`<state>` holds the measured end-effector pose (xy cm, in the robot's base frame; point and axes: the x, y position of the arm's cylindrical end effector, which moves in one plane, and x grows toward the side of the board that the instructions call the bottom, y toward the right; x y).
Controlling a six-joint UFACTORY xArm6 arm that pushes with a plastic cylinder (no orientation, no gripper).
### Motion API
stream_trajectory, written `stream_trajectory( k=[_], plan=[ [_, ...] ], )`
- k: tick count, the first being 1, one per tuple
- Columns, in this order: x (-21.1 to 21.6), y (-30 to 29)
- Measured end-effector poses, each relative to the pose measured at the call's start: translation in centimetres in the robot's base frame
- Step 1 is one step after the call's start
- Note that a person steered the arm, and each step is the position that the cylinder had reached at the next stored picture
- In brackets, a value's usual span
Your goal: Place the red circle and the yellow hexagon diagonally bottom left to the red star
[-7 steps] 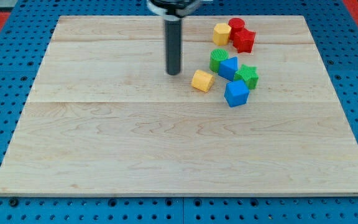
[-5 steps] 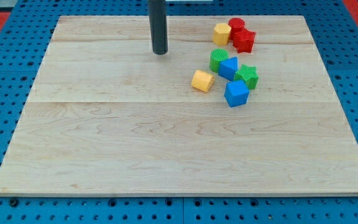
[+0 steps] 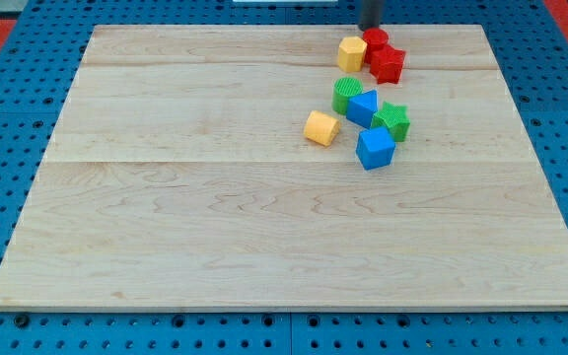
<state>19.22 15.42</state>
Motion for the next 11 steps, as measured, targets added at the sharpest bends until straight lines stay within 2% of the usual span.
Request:
stream_trajectory(
  k=[1,2,3,4,5,7,8,10,11],
  plan=[
    [2.4,5.5],
    [3.3,2.0],
    [4.3,-4.1],
    [7.5,-10.6],
    [9.1,-12.9],
    [5.6,-10.4],
    [3.8,-14.0],
    [7.6,-14.5],
    [12.5,-8.9]
  ],
)
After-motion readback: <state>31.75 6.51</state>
